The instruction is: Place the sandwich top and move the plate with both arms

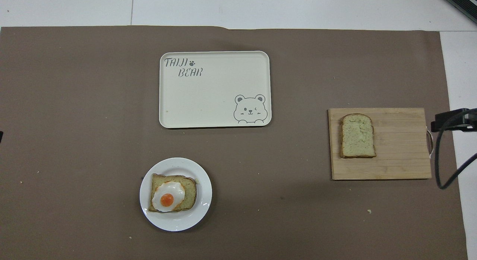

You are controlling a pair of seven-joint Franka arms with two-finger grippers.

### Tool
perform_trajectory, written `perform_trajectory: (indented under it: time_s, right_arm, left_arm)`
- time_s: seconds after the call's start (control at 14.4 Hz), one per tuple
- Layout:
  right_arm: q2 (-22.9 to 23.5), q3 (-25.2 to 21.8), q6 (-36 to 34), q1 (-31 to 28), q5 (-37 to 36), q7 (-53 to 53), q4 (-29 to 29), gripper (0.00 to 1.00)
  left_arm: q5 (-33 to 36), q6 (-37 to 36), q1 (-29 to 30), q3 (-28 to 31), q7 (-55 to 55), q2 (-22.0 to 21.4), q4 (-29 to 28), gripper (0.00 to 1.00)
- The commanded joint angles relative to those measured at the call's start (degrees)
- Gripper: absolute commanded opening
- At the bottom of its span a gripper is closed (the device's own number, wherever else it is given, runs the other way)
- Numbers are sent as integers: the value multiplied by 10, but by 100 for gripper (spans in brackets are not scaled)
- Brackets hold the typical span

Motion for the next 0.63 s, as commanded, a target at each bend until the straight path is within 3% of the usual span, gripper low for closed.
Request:
perform_trajectory:
  time_s: [0.0,0.56]
  right_arm:
    - [-3,4,4,-11,6,-5,-7,100]
    - [-4,4,4,-11,6,-3,-7,100]
  left_arm:
    - [-5,24,6,-3,-7,-16,-21,100]
    - [-7,19,4,-3,-6,-25,-38,100]
